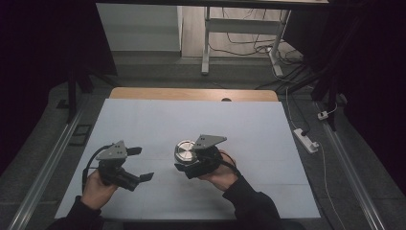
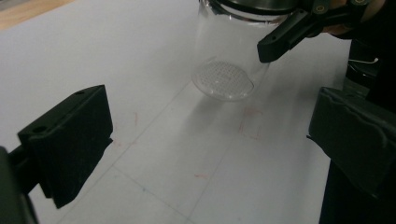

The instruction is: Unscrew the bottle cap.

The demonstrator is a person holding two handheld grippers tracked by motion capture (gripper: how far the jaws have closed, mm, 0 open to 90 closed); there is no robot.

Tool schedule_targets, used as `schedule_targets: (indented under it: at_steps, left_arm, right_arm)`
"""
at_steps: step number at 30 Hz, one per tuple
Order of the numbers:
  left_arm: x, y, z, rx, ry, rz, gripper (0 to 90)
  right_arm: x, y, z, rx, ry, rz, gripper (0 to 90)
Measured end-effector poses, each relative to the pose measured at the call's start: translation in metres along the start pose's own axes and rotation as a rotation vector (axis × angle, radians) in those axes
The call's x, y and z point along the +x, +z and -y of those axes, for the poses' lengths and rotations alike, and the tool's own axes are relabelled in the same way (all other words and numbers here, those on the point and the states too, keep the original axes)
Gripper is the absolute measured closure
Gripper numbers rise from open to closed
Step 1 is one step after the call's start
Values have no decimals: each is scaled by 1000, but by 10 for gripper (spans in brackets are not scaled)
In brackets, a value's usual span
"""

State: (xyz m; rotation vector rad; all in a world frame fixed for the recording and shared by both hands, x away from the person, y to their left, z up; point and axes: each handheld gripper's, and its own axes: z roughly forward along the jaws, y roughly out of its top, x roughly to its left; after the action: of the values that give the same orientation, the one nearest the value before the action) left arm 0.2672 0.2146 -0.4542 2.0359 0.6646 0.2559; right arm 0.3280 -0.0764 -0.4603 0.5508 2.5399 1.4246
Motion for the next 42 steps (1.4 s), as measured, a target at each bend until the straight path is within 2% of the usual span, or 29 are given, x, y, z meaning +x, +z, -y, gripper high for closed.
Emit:
schedule_targets:
  at_steps: [6, 21, 26, 27, 31, 35, 38, 42]
  left_arm:
    - [2, 8, -12, -10, 29, 16, 0]
    - [8, 24, -47, 15, 111, 63, 0]
    - [10, 30, -57, 4, 132, 100, 0]
    - [11, 34, -59, -12, 145, 123, 0]
    - [11, 41, -59, 1, 179, 154, 0]
    - [6, 42, -59, -13, 197, 187, 0]
    - [4, 45, -58, -21, 206, 226, 0]
    - [1, 49, -57, -12, 237, 267, 0]
  right_arm:
    - [0, -2, -1, -1, -6, -8, 139]
    - [0, -5, 0, 1, -22, -35, 139]
    - [-1, -7, 1, 1, -20, -43, 139]
    - [-1, -8, 1, -1, -21, -45, 139]
    - [-1, -10, 3, 0, -24, -59, 139]
    - [-1, -10, 7, 0, -24, -81, 139]
    - [0, -10, 8, 1, -34, -99, 139]
    - [4, -10, 9, 6, -66, -136, 139]
